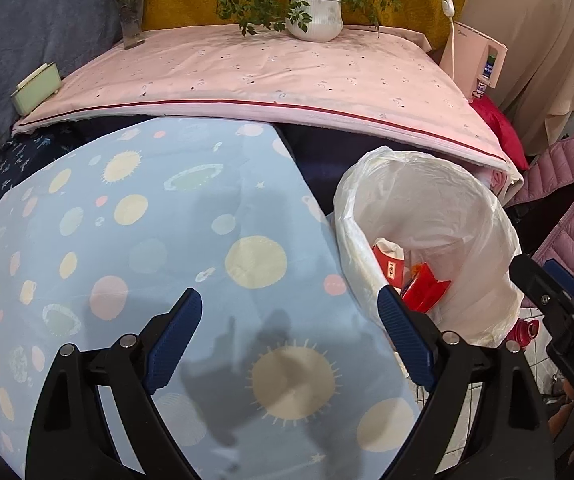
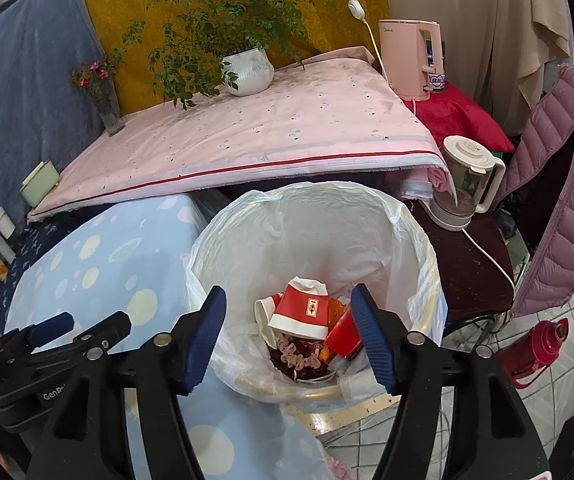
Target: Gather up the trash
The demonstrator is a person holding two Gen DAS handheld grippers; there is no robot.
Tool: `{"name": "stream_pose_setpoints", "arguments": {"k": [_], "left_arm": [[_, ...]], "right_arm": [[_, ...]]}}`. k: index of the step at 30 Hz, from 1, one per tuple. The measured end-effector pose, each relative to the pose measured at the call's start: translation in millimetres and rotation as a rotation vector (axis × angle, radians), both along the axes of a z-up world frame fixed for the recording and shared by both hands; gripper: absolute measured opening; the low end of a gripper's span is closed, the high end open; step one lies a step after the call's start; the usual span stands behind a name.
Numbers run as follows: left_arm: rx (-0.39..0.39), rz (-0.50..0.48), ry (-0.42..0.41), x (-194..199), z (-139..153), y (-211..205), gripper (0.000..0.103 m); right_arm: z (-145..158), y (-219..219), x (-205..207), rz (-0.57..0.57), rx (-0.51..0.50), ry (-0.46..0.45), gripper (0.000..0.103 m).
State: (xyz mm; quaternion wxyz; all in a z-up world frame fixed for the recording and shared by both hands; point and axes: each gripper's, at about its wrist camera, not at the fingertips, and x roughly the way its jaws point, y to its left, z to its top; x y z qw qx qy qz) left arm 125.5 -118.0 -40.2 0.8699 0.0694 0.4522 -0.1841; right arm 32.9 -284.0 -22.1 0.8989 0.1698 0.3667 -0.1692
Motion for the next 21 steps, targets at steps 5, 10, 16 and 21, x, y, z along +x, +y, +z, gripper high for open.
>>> {"name": "stream_pose_setpoints", "arguments": {"k": [5, 10, 16, 21], "left_arm": [[0.026, -0.002, -0.027, -11, -1, 4, 0.087], [0.037, -0.012, -0.032, -19, -4, 5, 0.087], [0.044, -0.006, -0.018, -26, -11, 9, 0.087], [0.060, -0.007, -0.008, -30, -19, 10, 0.087]], "right_arm": [[-5, 5, -7, 0.005, -0.021, 0.027, 0.076], [-8, 9, -14, 0.001, -0.049, 0.036, 0.083], [-13, 15, -21, 0.008, -0.083, 0.054, 0.086], [-17, 18, -26, 0.016, -0.101, 0.061, 0.096]]}}
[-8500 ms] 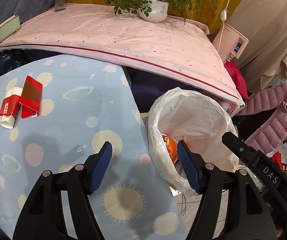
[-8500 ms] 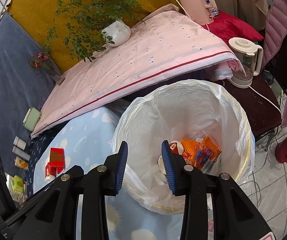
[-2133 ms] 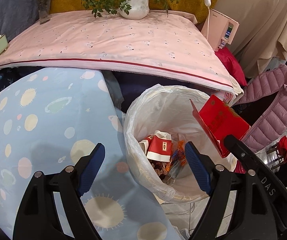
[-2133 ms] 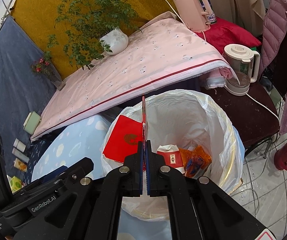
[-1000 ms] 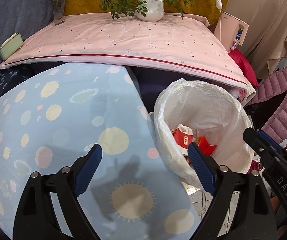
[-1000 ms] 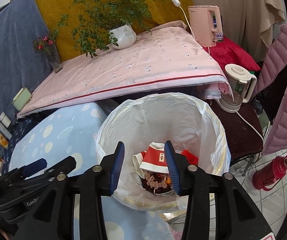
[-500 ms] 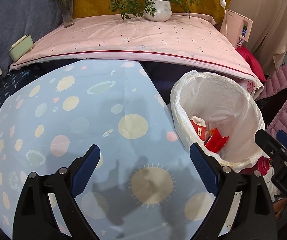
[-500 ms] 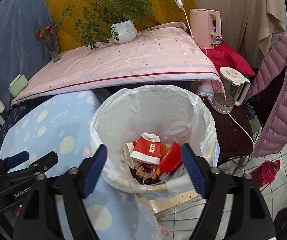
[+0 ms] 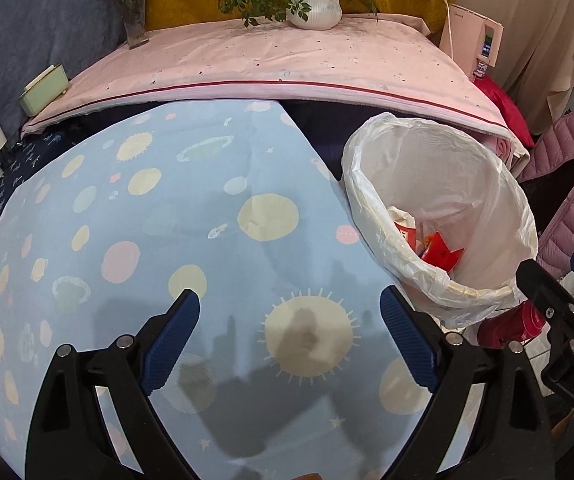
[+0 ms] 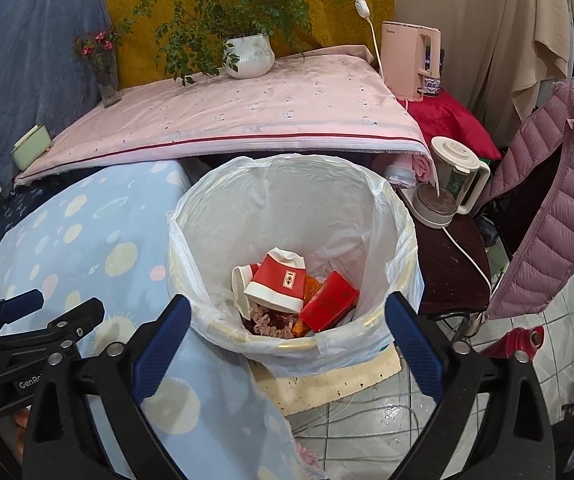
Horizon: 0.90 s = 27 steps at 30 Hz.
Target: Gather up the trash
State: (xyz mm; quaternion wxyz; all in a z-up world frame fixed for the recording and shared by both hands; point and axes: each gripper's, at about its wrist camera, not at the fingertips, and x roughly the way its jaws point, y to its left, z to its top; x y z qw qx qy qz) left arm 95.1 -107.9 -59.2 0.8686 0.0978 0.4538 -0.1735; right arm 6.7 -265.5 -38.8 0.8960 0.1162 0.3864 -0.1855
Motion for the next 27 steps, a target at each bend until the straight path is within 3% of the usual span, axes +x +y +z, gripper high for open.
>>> {"name": "stream_pose_setpoints", "arguments": {"k": [27], "left_arm": [[0.045, 0.044, -0.023, -8, -18, 4, 0.094]], "right_arm": [[-19, 9, -7, 0.022, -0.029, 0.045, 0.096]]}}
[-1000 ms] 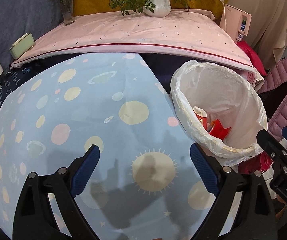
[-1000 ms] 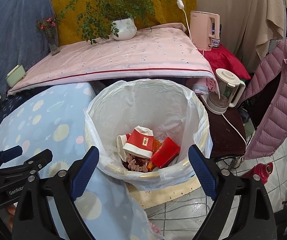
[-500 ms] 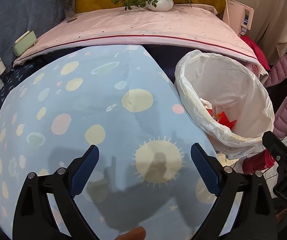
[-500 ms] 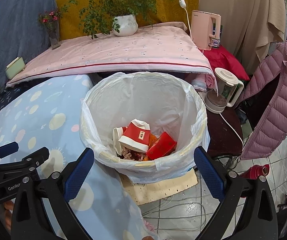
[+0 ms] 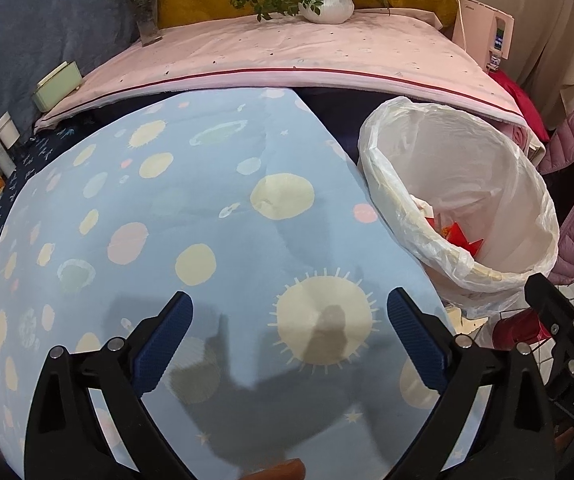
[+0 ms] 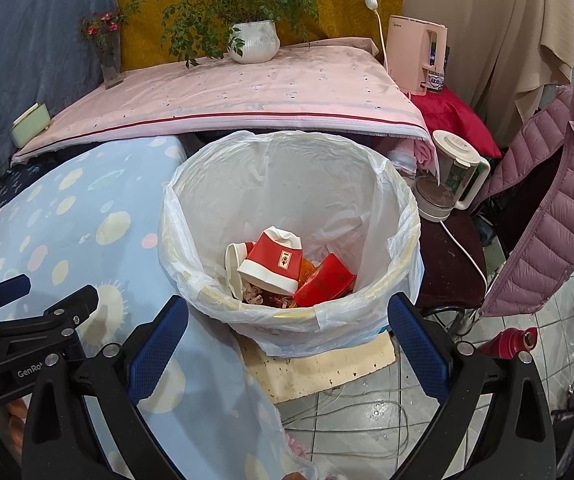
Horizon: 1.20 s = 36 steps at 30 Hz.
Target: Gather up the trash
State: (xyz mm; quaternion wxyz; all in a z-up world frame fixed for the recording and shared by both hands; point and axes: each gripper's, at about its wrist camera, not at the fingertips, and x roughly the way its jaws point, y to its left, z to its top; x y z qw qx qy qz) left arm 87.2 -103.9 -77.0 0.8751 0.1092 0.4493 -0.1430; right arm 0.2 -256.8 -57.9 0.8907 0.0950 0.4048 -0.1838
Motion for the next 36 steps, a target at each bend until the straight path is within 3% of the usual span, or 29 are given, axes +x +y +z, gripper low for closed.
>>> {"name": "stream_pose_setpoints", "arguments": {"k": [36], "left_arm": [[-0.008, 0.012, -0.018, -5.3, 4.0, -2.5, 0.094]], "right_arm": [[-3.4, 2.5, -0.9, 0.005, -0.011, 0.009, 0.096]]}}
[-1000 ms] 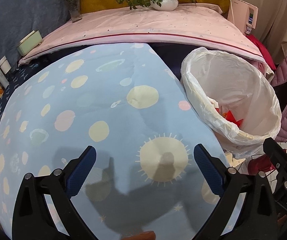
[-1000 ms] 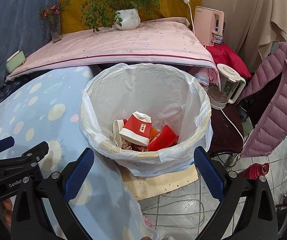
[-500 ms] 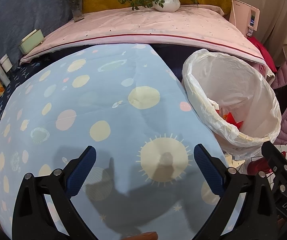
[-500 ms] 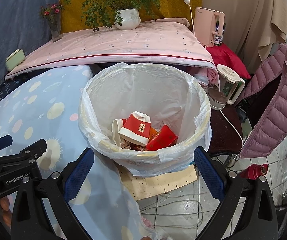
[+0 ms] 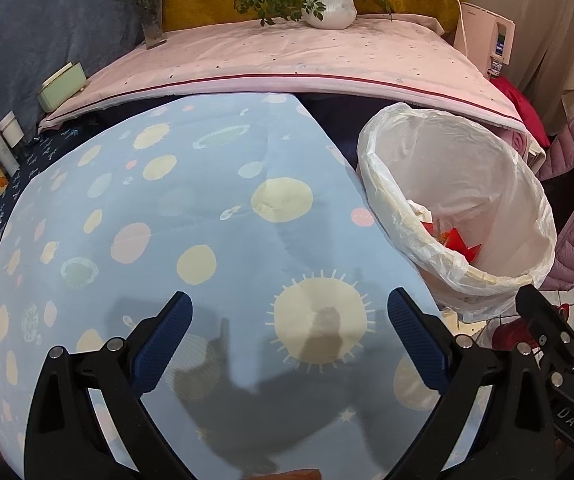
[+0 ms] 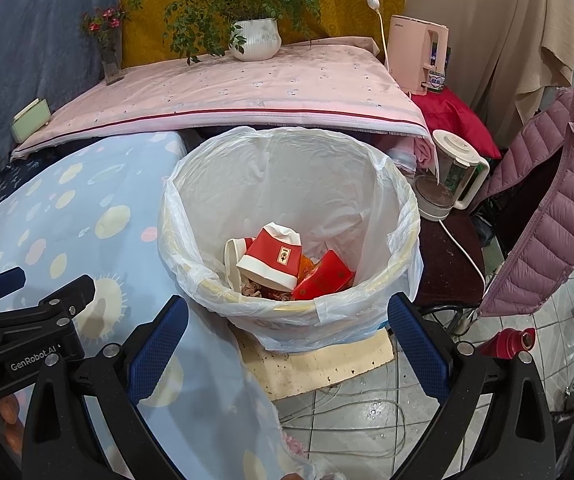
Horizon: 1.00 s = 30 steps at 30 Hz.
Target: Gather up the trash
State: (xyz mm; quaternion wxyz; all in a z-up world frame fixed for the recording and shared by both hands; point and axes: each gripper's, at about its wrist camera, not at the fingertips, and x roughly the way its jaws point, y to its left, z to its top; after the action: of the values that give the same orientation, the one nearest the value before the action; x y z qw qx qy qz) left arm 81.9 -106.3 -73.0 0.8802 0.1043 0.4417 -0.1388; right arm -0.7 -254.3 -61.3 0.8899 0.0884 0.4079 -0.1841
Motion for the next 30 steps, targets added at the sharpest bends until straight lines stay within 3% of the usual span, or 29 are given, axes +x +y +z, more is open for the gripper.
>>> {"name": "stream_pose_setpoints", "arguments": {"k": [30], "left_arm": [[-0.006, -0.022, -0.011, -5.7, 2.9, -6.1, 0.094]], "right_arm": [[0.3, 0.0, -1.3, 0.000, 0.000, -0.001, 0.096]]}}
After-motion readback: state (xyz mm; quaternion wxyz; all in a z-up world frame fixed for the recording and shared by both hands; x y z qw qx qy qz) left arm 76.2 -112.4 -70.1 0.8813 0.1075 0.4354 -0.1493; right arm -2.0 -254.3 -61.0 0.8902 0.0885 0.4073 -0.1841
